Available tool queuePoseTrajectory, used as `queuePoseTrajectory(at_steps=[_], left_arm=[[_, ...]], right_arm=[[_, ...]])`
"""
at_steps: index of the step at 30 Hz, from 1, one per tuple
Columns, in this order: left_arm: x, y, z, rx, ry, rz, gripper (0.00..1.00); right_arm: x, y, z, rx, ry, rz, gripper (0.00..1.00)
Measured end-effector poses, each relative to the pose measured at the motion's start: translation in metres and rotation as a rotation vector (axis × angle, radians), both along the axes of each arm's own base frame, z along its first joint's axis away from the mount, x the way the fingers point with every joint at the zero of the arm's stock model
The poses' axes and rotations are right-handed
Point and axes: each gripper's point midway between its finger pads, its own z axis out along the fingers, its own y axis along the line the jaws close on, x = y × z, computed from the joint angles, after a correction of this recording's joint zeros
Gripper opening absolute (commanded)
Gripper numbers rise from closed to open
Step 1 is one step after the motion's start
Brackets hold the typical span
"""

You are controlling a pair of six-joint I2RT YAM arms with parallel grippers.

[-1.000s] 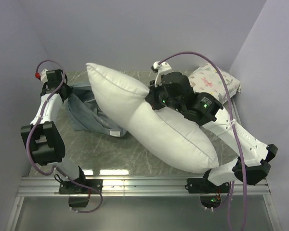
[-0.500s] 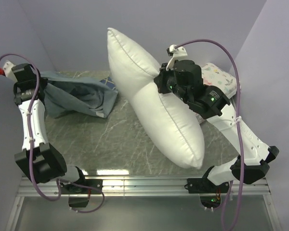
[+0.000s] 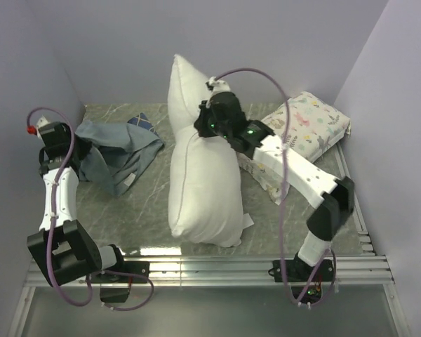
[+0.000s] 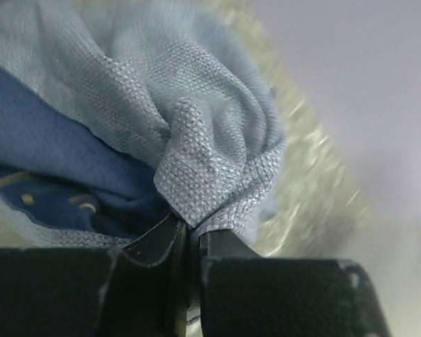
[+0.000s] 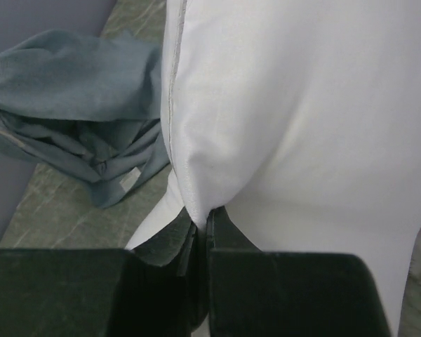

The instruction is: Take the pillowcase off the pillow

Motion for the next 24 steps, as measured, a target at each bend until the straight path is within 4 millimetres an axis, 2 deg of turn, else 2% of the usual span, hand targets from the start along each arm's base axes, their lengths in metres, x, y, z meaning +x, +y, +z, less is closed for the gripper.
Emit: queuePoseTrajectory(at_steps=[3, 5, 6, 7, 9, 10, 11, 13, 14, 16, 17, 19, 20, 24], left_arm=[[-0.018, -0.013, -0.044, -0.046, 0.077, -0.023, 0.15], [-0.029, -0.020, -0.061, -0.067, 0.104, -0.036, 0.26], [-0.033, -0.024, -0.067, -0.076, 0.113, -0.045, 0.29], [-0.037, -0.029, -0.071, -0.078, 0.117, -0.058, 0.38], [-0.042, -0.040, -0.074, -0.077, 0.115, -0.085, 0.49], [-0.044, -0.045, -0.075, -0.074, 0.112, -0.099, 0.59], [-0.045, -0.050, -0.074, -0.067, 0.104, -0.112, 0.64], [-0.049, -0.057, -0.071, -0.058, 0.090, -0.133, 0.75], [-0.052, -0.059, -0.067, -0.045, 0.081, -0.140, 0.78], [-0.056, -0.059, -0.058, -0.024, 0.059, -0.144, 0.85], [-0.058, -0.059, -0.052, -0.007, 0.046, -0.148, 0.88], [-0.062, -0.059, -0.041, 0.017, 0.027, -0.149, 0.93], [-0.063, -0.059, -0.032, 0.035, 0.016, -0.156, 0.96], [-0.059, -0.061, 0.009, 0.090, -0.055, -0.193, 0.99]], right_arm=[[0.016, 0.035, -0.048, 0.019, 0.079, 0.052, 0.00], [0.021, 0.060, -0.077, 0.054, 0.133, 0.103, 0.00], [0.022, 0.068, -0.085, 0.071, 0.151, 0.121, 0.00], [0.022, 0.078, -0.090, 0.099, 0.164, 0.146, 0.00], [0.019, 0.095, -0.092, 0.138, 0.179, 0.191, 0.00], [0.019, 0.102, -0.092, 0.151, 0.186, 0.208, 0.00], [0.019, 0.108, -0.092, 0.166, 0.192, 0.225, 0.00], [0.021, 0.120, -0.096, 0.194, 0.214, 0.253, 0.08], [0.021, 0.126, -0.099, 0.213, 0.229, 0.270, 0.21], [0.019, 0.139, -0.108, 0.258, 0.261, 0.306, 0.36], [0.017, 0.145, -0.111, 0.278, 0.275, 0.327, 0.48], [0.014, 0.155, -0.113, 0.314, 0.292, 0.362, 0.57], [0.012, 0.161, -0.110, 0.331, 0.293, 0.382, 0.64], [0.007, 0.176, -0.087, 0.366, 0.262, 0.433, 0.75]])
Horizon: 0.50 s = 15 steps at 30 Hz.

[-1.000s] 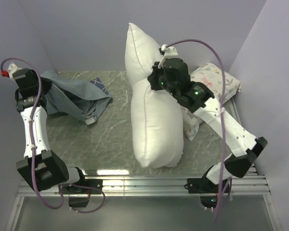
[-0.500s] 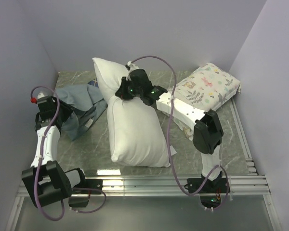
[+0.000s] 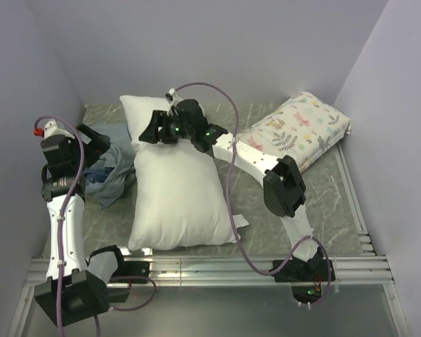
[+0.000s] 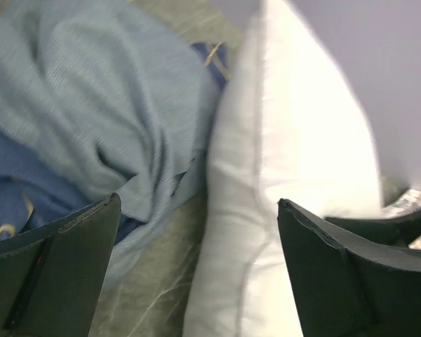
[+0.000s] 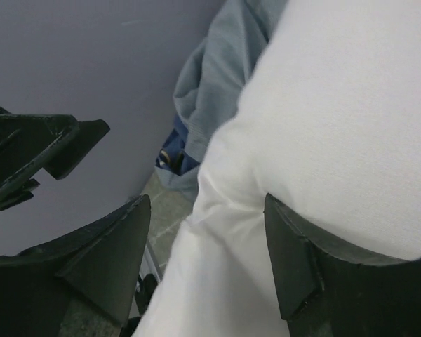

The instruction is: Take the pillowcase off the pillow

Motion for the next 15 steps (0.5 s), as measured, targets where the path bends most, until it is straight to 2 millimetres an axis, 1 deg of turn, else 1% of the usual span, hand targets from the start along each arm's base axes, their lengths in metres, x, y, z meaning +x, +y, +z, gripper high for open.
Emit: queuePoseTrajectory(at_steps=[2, 4, 6, 8, 10, 12, 13, 15], left_arm=[[0.002, -0.006, 0.019, 0.023, -0.035, -0.041, 0.99], [0.004, -0.018, 0.032, 0.044, -0.060, -0.088, 0.99], [0.004, -0.033, 0.041, 0.056, -0.078, -0.143, 0.99], [0.002, -0.047, 0.047, 0.066, -0.090, -0.189, 0.99], [0.000, -0.064, 0.053, 0.078, -0.107, -0.241, 0.99], [-0.003, -0.079, 0.059, 0.088, -0.122, -0.285, 0.99], [-0.005, -0.089, 0.062, 0.092, -0.130, -0.311, 0.99], [-0.008, -0.109, 0.066, 0.113, -0.147, -0.364, 0.99]], right_arm=[[0.003, 0.001, 0.018, 0.008, -0.033, -0.002, 0.78], [0.011, -0.001, 0.042, 0.019, -0.084, -0.024, 0.80], [0.017, -0.008, 0.062, 0.023, -0.137, -0.054, 0.82], [0.020, -0.020, 0.074, 0.008, -0.165, -0.094, 0.83], [0.018, -0.037, 0.088, -0.008, -0.185, -0.135, 0.84], [0.010, -0.059, 0.101, -0.027, -0.198, -0.175, 0.84], [0.004, -0.071, 0.112, -0.026, -0.214, -0.196, 0.84], [-0.010, -0.102, 0.130, -0.034, -0.240, -0.247, 0.85]])
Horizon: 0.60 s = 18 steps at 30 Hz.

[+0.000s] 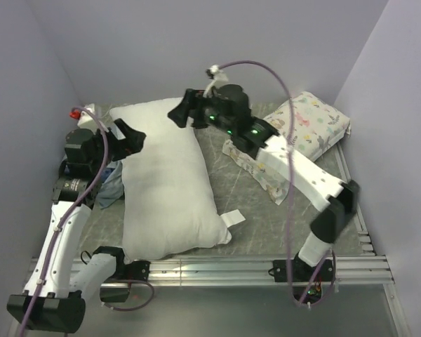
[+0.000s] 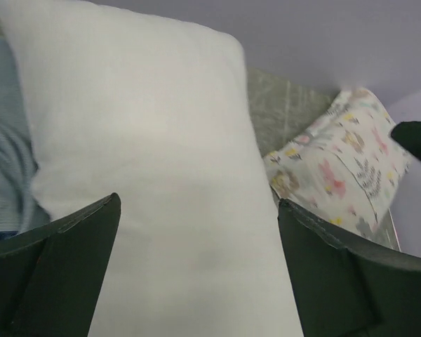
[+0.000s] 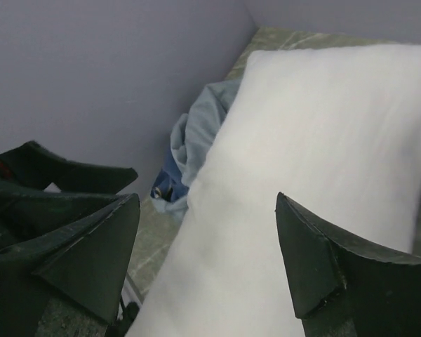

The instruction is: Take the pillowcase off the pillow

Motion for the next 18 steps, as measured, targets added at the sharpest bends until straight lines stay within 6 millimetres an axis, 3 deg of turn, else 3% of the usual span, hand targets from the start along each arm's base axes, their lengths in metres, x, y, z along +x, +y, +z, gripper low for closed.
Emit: queuePoseTrajectory(at_steps=[4, 7, 10, 18], left_arm=[[-0.013, -0.036, 0.004, 0.036, -0.023, -0.105, 0.99], [-0.021, -0.039, 0.009, 0.058, -0.051, -0.115, 0.99], [-0.032, -0.042, 0.010, 0.070, -0.074, -0.132, 0.99], [-0.046, -0.045, -0.014, 0.072, -0.056, -0.156, 0.99]], right_arm=[[-0.043, -0.067, 0.031, 0.032, -0.059, -0.089, 0.87], [-0.080, -0.118, 0.037, 0.065, -0.098, -0.150, 0.89], [-0.110, -0.156, 0.020, 0.069, -0.101, -0.196, 0.89], [-0.154, -0.230, -0.072, -0.079, 0.005, -0.336, 0.92]])
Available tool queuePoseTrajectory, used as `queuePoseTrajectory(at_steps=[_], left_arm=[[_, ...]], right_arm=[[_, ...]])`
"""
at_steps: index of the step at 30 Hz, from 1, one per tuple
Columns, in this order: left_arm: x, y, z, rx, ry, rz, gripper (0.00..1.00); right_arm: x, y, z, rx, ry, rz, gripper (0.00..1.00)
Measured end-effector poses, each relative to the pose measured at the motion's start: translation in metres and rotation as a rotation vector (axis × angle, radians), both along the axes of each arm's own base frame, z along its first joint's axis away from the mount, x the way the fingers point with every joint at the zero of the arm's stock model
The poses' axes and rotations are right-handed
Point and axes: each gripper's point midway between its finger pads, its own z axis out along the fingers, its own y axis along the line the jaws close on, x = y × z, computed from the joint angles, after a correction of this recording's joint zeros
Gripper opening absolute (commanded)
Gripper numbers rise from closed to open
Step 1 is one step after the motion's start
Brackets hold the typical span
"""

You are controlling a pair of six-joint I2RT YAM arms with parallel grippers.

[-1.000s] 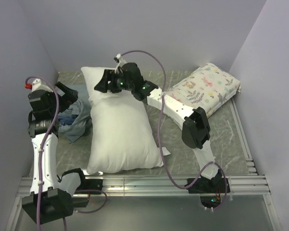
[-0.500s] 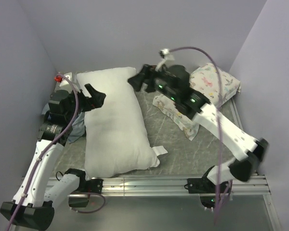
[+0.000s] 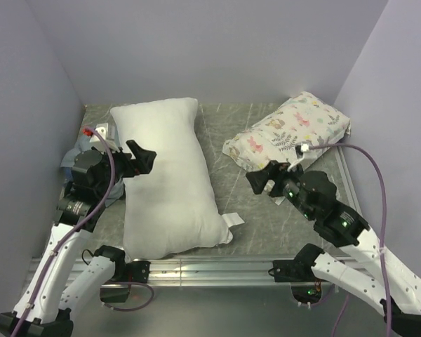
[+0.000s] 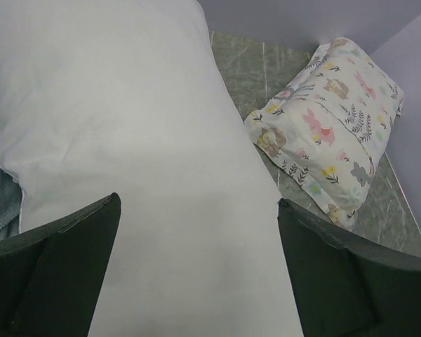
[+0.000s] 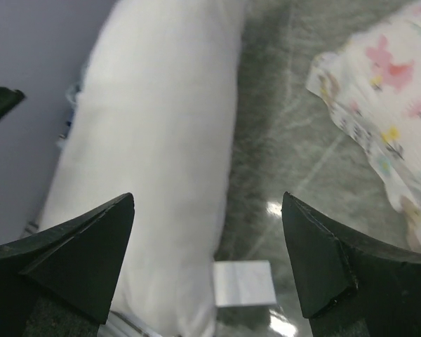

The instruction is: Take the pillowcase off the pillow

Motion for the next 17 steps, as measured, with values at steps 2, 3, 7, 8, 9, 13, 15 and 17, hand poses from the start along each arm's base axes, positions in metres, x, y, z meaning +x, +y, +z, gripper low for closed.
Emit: queuePoseTrajectory(at_steps=[2, 3, 7, 8, 9, 13, 15, 17], left_arm=[[-0.003, 0.000, -0.004, 0.000, 0.002, -0.003, 0.99], [-0.005, 0.001, -0.007, 0.000, 0.002, -0.004, 0.99], [-0.009, -0.001, -0.017, 0.000, 0.013, -0.016, 0.99], [-0.009, -0.001, -0.020, 0.001, 0.016, -0.019, 0.99], [-0.009, -0.001, -0.022, 0.004, 0.020, -0.020, 0.99], [-0.010, -0.002, -0.024, 0.008, 0.021, -0.027, 0.99], [-0.011, -0.002, -0.023, 0.008, 0.016, -0.030, 0.99], [-0.012, -0.002, -0.022, 0.006, 0.006, -0.029, 1.00]], right_arm=[[-0.009, -0.014, -0.015, -0.022, 0.024, -0.023, 0.93], [-0.015, -0.020, -0.018, -0.018, 0.027, -0.034, 0.93], [-0.026, -0.034, -0.013, 0.017, 0.014, -0.059, 0.95], [-0.027, -0.036, -0.012, 0.024, 0.011, -0.066, 0.95], [-0.027, -0.038, -0.012, 0.029, 0.012, -0.073, 0.95], [-0.026, -0.039, -0.015, 0.027, 0.025, -0.084, 0.95], [-0.024, -0.039, -0.016, 0.022, 0.028, -0.090, 0.95], [-0.022, -0.039, -0.018, 0.013, 0.033, -0.099, 0.95]])
